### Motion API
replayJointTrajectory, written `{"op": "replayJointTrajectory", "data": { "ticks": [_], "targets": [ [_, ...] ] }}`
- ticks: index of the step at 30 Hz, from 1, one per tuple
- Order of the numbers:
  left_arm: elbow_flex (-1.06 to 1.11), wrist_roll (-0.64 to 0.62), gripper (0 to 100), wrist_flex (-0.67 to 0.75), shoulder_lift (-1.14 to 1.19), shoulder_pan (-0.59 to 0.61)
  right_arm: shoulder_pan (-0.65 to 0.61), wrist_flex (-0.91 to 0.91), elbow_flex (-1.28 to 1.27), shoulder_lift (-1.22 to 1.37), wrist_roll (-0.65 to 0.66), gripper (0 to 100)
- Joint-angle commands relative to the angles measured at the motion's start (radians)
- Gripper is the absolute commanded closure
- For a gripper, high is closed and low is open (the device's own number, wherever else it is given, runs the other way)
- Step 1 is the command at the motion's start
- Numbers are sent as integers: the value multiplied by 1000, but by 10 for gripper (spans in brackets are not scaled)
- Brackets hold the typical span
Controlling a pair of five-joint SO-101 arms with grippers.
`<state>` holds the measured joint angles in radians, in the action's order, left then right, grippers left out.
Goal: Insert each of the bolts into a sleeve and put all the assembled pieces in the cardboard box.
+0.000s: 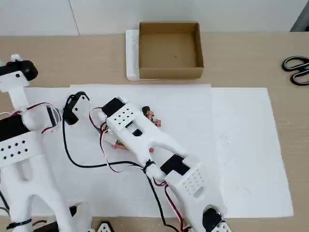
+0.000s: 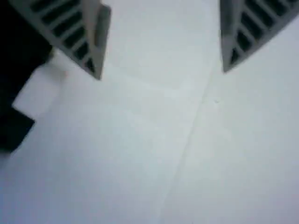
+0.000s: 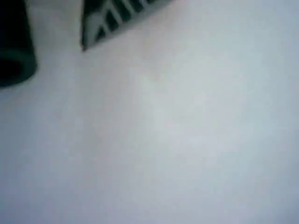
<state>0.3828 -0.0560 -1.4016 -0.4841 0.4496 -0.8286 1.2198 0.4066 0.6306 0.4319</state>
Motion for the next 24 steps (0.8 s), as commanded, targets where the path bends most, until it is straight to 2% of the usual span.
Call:
{"op": "replayJointTrajectory", "data": {
  "ticks": [1, 6, 13, 19, 24],
  "targets": [
    [-4, -11, 840, -5, -8, 5, 1, -25, 49, 5, 9, 768],
    [-4, -11, 840, -5, -8, 5, 7, -25, 49, 44, 8, 779],
    [-4, -11, 840, -3, -6, 5, 36, -22, 49, 51, 0, 928],
    [-4, -11, 840, 9, -6, 5, 71, -16, 84, 45, -48, 931],
    [-4, -11, 840, 12, -6, 2, 93, 85, 236, 45, -115, 931]
  ]
}}
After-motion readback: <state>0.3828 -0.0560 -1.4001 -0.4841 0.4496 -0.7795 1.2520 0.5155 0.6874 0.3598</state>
